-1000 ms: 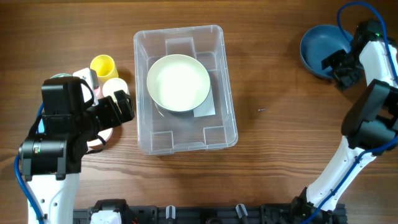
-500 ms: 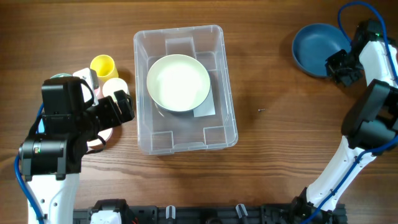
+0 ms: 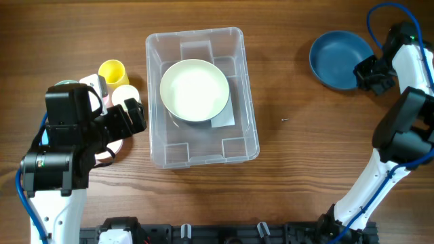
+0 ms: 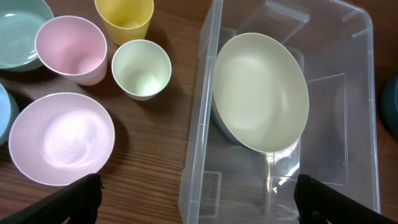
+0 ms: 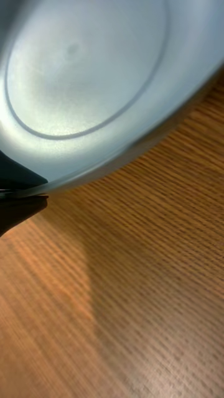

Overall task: Pack container
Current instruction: 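Grasp the second teal bowl and stack it into the container, then release the teal bowl and retract the right gripper to the side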

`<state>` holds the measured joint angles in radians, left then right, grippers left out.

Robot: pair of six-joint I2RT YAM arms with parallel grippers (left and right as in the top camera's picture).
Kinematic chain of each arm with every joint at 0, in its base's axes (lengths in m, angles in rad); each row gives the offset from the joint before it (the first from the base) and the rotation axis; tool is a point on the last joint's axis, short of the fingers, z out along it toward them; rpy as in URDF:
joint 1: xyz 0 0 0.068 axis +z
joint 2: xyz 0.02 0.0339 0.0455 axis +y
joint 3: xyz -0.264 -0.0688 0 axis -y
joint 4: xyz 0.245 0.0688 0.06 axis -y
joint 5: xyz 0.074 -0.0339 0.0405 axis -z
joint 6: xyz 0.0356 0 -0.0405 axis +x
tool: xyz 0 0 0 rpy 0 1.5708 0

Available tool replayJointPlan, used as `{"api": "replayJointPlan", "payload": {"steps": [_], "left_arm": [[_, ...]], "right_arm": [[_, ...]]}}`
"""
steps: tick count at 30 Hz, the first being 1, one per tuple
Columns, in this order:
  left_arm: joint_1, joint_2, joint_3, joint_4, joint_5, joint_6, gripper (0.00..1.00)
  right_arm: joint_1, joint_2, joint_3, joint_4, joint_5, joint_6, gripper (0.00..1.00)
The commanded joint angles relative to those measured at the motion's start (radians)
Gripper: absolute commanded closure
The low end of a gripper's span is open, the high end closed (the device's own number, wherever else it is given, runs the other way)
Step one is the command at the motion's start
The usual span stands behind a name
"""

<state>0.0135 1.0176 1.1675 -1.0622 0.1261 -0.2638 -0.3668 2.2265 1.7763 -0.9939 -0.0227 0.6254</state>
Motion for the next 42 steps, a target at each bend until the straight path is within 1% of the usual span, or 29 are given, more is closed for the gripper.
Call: {"api": "replayJointPlan", "payload": {"steps": [1,6,8,10,11,12,17,19,21,25,28,29,30,31,33,36,39,40,42], "left_arm": [[-0.005,0.002,0.022,0.002,0.012,0.02,0.0],[-0.005,0.002,0.022,0.002,0.012,0.02,0.0],[-0.005,0.002,0.022,0.002,0.012,0.02,0.0],[-0.005,0.002,0.022,0.002,0.012,0.02,0.0],[-0.005,0.002,0.022,0.002,0.012,0.02,0.0],[-0.005,0.002,0.022,0.002,0.012,0.02,0.0],[-0.005,0.002,0.022,0.002,0.012,0.02,0.0],[-0.005,0.002,0.022,0.002,0.012,0.02,0.0],[-0.005,0.002,0.022,-0.002,0.012,0.02,0.0],[-0.005,0.002,0.022,-0.006,0.012,0.02,0.0],[-0.005,0.002,0.022,-0.009,0.012,0.02,0.0],[-0.005,0.002,0.022,-0.01,0.012,0.02,0.0],[-0.005,0.002,0.022,-0.01,0.012,0.02,0.0],[-0.005,0.002,0.022,-0.01,0.012,0.02,0.0],[-0.005,0.002,0.022,-0.01,0.012,0.02,0.0],[-0.005,0.002,0.022,-0.017,0.012,0.02,0.0],[-0.005,0.002,0.022,-0.016,0.012,0.021,0.0],[-0.005,0.002,0.022,-0.016,0.012,0.021,0.0],[-0.005,0.002,0.022,-0.017,0.012,0.021,0.0]], "right_arm": [[0.031,-0.134,-0.002,-0.019,0.034,-0.077,0.96],[0.107,-0.367,-0.002,-0.069,0.033,-0.134,0.96],[0.177,-0.48,-0.002,-0.078,0.033,-0.154,0.96],[0.277,-0.565,-0.002,-0.084,0.028,-0.155,0.96],[0.35,-0.594,-0.002,-0.088,0.025,-0.154,0.96],[0.395,-0.602,-0.002,-0.092,0.022,-0.154,0.96],[0.718,-0.573,-0.002,-0.087,0.06,-0.15,0.96],[0.798,-0.537,-0.002,-0.082,0.098,-0.125,0.96],[0.859,-0.472,-0.002,-0.069,0.093,-0.127,0.96],[0.912,-0.365,-0.002,-0.015,0.078,-0.152,0.96],[0.912,-0.303,-0.002,0.014,0.078,-0.151,0.96],[0.913,-0.292,-0.002,0.021,0.079,-0.154,0.94],[0.913,-0.285,-0.002,0.027,0.079,-0.156,0.83],[0.913,-0.284,-0.002,0.041,0.079,-0.164,0.57],[0.913,-0.287,-0.002,0.053,0.079,-0.18,0.51],[0.912,-0.29,-0.002,0.032,0.092,-0.18,0.52],[0.902,-0.312,0.019,-0.003,0.174,-0.18,0.52],[0.888,-0.34,0.035,-0.023,0.215,-0.181,0.52],[0.848,-0.403,0.049,-0.044,0.236,-0.19,0.51]]}}
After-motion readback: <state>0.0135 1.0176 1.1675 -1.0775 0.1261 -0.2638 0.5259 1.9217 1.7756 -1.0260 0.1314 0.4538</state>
